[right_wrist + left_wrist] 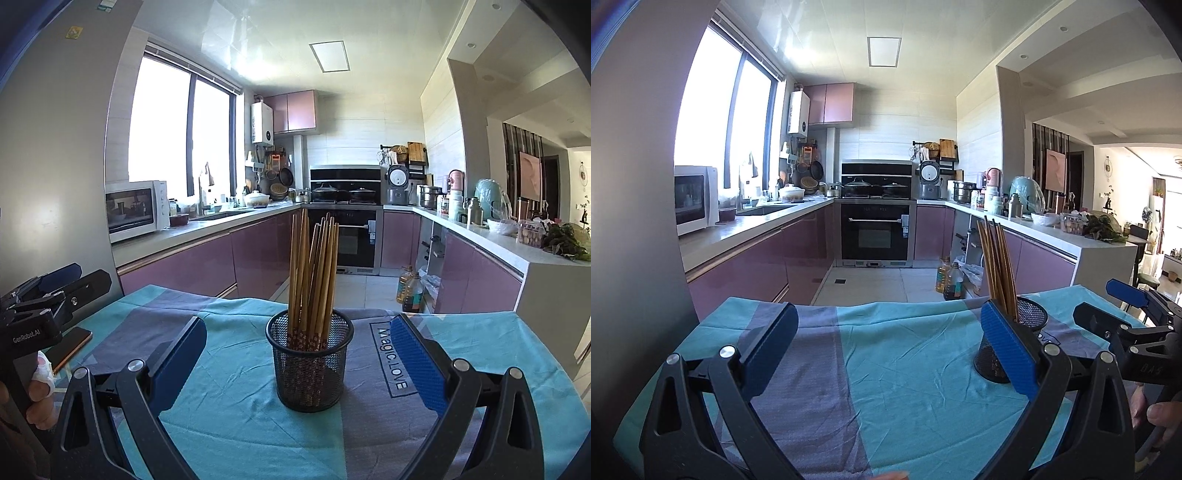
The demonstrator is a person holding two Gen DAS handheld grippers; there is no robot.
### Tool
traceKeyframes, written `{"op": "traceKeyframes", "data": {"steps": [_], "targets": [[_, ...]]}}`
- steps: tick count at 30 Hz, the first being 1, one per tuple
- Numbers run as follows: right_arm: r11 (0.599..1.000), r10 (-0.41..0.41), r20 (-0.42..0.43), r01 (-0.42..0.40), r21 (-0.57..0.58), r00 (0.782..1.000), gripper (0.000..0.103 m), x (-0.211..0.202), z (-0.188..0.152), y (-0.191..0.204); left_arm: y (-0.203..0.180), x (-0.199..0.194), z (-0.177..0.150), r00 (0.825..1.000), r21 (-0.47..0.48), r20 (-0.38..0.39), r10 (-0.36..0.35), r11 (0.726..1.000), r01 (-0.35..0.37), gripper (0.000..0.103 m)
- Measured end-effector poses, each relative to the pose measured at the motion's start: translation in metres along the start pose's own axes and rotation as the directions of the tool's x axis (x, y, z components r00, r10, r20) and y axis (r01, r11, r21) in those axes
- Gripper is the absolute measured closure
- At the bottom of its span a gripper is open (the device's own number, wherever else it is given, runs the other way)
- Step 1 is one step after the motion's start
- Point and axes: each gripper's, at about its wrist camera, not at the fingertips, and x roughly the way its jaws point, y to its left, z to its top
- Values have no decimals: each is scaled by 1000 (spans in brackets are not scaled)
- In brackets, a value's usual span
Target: Organize utensils
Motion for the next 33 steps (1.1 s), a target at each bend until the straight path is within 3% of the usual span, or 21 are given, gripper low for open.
{"op": "traceKeyframes", "data": {"steps": [33], "targets": [[997,-77,46,78,-13,996,6,-9,1,5,-1,-6,-7,999,-29,16,47,998,-47,6]]}}
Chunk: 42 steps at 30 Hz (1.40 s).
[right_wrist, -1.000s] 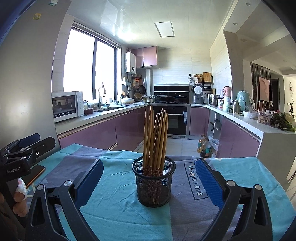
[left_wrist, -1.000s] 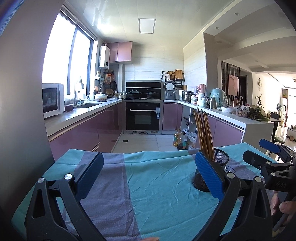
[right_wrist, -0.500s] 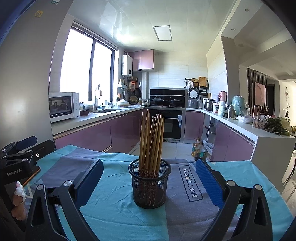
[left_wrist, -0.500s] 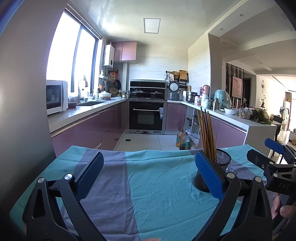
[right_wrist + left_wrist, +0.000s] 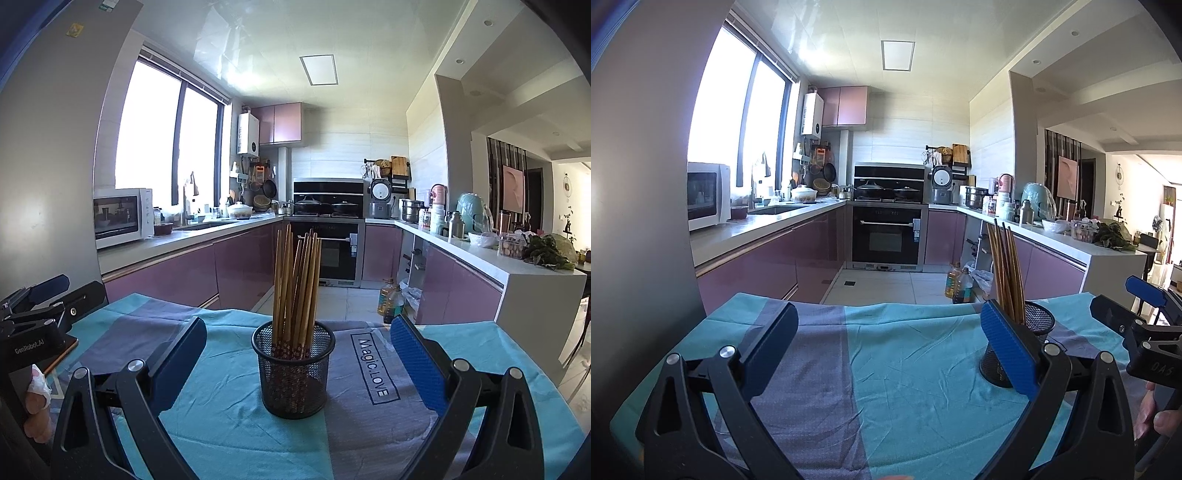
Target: Organize utensils
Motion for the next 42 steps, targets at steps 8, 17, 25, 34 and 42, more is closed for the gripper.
{"op": "traceKeyframes", "data": {"steps": [8,17,25,34,42], "targets": [[1000,-2,4,2,1,1000,6,0,1,-1,-1,0,0,1000,1,-3,-5,1000,5,6],[1000,-4,10,4,1,1000,6,-2,2,-1,-4,0,0,1000,1,-6,-8,1000,8,6],[1000,-3,8,3,3,1000,6,-2,3,0,-5,1,-1,1000,1,-7,-7,1000,7,6],[1000,-3,6,3,6,1000,6,-2,4,0,-5,0,-1,1000,2,-8,-11,1000,11,6],[1000,-3,7,2,6,1000,6,-2,4,0,-7,-1,-2,1000,0,-9,-9,1000,9,6]]}}
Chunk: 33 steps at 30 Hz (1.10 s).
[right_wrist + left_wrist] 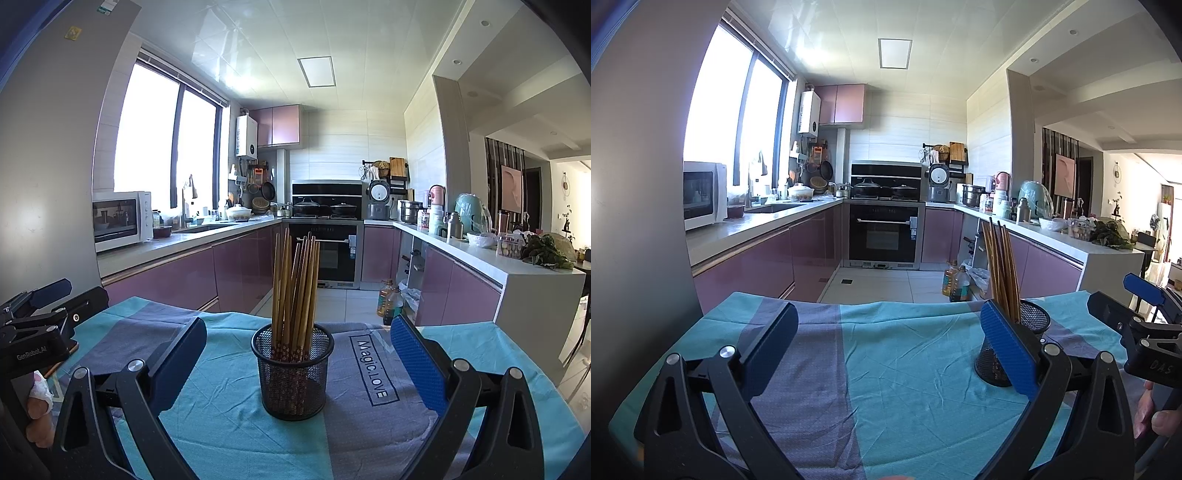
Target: Organize utensils
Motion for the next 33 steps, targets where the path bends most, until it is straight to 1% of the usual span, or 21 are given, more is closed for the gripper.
{"op": "traceKeyframes", "data": {"steps": [33], "targets": [[1000,-2,-2,2,9,1000,6,3,-2,0,-1,0,0,1000,2,-4,-2,1000,2,6]]}}
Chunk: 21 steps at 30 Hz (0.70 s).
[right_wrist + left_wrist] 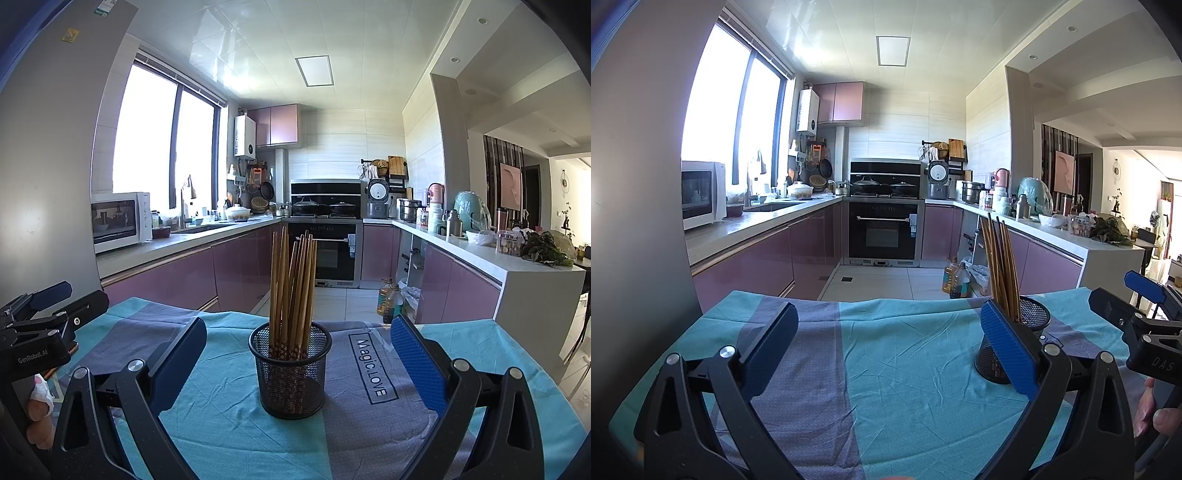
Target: Organize utensils
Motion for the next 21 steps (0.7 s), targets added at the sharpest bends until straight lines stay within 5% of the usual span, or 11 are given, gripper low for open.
{"op": "traceKeyframes", "data": {"steps": [21], "targets": [[1000,-4,-3,4,4,1000,6,1,-5,2,-1,-1,-1,1000,4,0,-1,1000,1,6]]}}
